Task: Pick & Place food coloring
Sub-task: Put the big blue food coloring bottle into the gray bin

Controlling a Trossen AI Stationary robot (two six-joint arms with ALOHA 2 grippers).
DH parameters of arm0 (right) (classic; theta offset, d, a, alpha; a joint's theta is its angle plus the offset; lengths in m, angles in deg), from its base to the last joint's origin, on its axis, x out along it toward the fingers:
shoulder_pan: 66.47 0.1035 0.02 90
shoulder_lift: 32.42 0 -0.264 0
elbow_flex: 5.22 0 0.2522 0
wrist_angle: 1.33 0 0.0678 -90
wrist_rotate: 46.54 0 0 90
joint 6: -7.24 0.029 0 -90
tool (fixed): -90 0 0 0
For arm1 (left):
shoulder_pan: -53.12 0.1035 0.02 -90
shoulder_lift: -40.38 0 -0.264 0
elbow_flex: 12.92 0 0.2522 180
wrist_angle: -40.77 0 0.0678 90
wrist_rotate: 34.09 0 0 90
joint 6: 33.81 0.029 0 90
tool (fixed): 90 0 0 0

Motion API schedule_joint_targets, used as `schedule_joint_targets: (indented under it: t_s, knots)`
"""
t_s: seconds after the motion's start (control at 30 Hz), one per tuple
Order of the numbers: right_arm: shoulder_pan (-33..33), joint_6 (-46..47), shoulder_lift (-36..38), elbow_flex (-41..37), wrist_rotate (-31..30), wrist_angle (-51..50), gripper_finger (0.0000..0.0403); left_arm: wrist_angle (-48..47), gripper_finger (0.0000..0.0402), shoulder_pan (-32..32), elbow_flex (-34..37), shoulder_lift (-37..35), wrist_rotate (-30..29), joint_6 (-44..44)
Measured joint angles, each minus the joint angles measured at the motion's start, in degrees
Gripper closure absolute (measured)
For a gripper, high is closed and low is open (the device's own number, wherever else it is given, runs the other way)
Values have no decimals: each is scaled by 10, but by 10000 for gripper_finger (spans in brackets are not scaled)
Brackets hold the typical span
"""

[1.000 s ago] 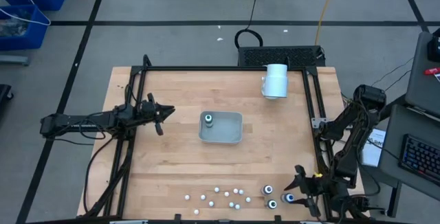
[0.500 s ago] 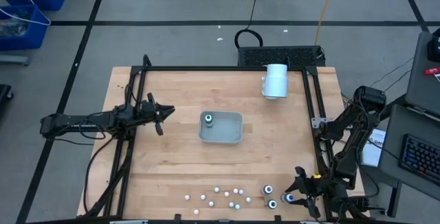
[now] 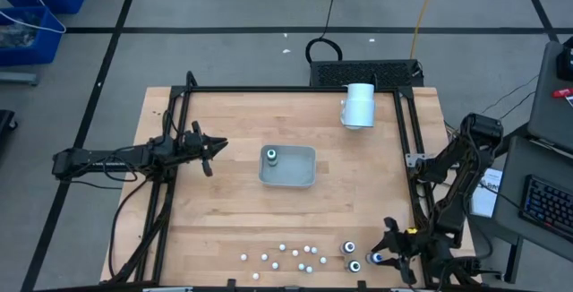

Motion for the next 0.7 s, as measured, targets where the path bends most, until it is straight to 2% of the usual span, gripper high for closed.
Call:
schedule_joint_targets:
  t_s: [0.37, 0.6, 0.7]
  knots:
    - [0, 0, -24, 1, -5, 2, 241, 0, 344, 0, 0, 0, 0, 0]
    - [0, -15, -24, 1, -7, 3, 294, 0, 344, 0, 0, 0, 0, 3]
    - [0, -42, -24, 1, -9, 3, 295, 0, 344, 0, 0, 0, 0, 3]
